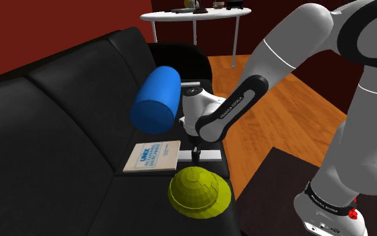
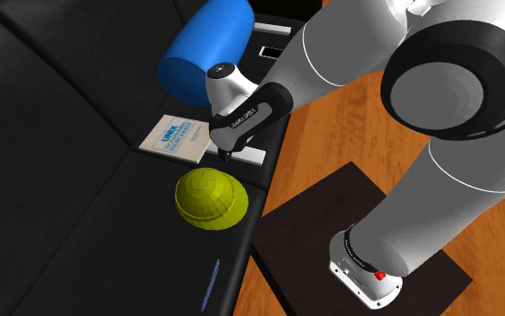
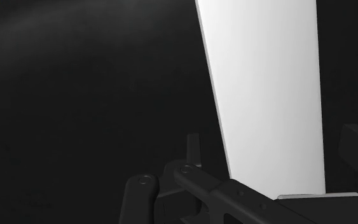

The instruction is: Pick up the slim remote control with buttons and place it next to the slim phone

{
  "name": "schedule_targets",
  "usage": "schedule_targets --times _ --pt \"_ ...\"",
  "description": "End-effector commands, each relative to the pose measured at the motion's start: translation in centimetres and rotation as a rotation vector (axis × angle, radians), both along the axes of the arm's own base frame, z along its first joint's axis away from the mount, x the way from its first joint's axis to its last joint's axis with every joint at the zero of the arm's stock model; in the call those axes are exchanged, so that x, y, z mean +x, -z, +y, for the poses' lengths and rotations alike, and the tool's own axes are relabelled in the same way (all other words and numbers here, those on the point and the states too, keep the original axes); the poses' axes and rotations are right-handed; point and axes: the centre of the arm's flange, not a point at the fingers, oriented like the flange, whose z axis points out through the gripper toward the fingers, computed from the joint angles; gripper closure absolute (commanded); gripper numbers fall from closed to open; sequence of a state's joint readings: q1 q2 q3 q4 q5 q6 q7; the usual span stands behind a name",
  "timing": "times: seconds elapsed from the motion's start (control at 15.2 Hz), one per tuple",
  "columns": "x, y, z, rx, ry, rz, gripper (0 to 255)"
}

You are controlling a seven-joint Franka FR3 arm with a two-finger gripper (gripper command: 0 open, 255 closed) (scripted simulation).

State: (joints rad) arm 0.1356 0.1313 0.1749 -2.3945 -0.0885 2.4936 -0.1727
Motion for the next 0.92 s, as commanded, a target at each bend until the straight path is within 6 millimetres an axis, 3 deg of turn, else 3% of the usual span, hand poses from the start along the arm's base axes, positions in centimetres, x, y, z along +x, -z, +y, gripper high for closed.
schedule_targets --times 0.0,0.13,0.2,0.86 --pt "-0.01 0.02 0.0 0.0 0.0 0.0 0" --pt "0.0 0.01 0.0 0.0 0.0 0.0 0" --pt "0.0 0.01 0.0 0.0 0.0 0.0 255" --pt "-0.01 -0.51 0.0 0.0 0.0 0.0 255"
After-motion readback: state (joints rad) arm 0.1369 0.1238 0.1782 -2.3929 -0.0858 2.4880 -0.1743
